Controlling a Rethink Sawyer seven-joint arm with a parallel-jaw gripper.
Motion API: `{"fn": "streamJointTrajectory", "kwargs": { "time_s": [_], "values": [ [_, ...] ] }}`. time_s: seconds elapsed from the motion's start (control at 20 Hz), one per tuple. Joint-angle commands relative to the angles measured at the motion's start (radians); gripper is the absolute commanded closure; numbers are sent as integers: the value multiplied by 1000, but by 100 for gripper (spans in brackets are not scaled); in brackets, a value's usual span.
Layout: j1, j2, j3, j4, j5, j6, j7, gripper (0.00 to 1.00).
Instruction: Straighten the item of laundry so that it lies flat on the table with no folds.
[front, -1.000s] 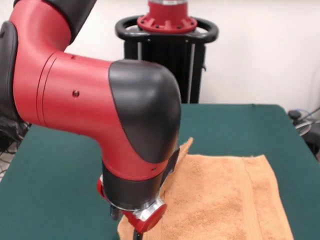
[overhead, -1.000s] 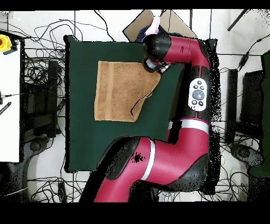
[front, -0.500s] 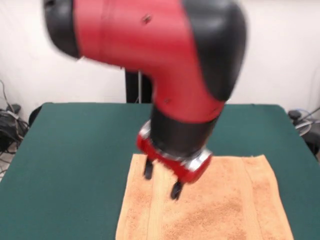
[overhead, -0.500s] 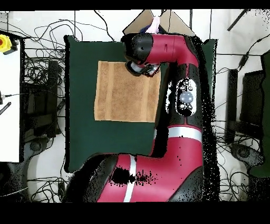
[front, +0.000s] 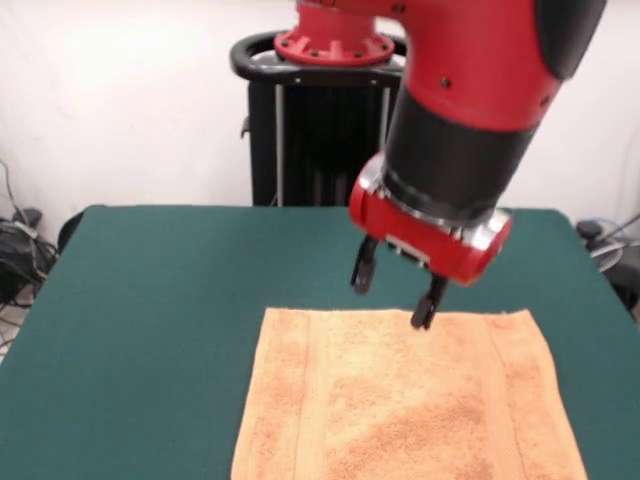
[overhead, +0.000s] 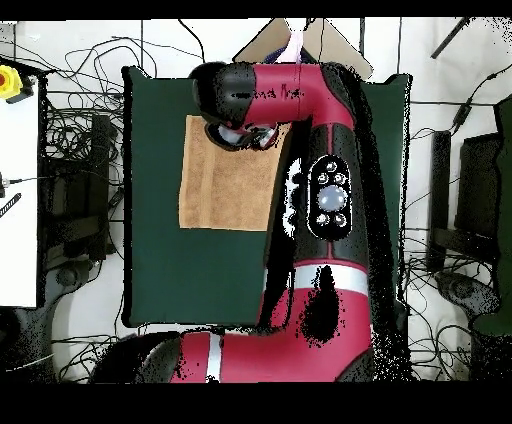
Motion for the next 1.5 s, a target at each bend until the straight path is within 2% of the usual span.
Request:
{"fn": "streamJointTrajectory", "kwargs": {
  "time_s": [0.05, 0.35, 0.55, 0.9, 1.3, 1.5],
  "values": [
    [9, -102, -7, 325, 9, -134, 9, 0],
    [25, -68, 4, 384, -48, -374, 67, 0],
    [51, -41, -14, 400, -55, -456, 115, 0],
    [109, -25, -68, 414, -48, -471, 139, 0],
    [184, 5, -135, 387, -16, -421, 195, 0],
    [204, 29, -154, 390, -7, -465, 208, 0]
  ]
}}
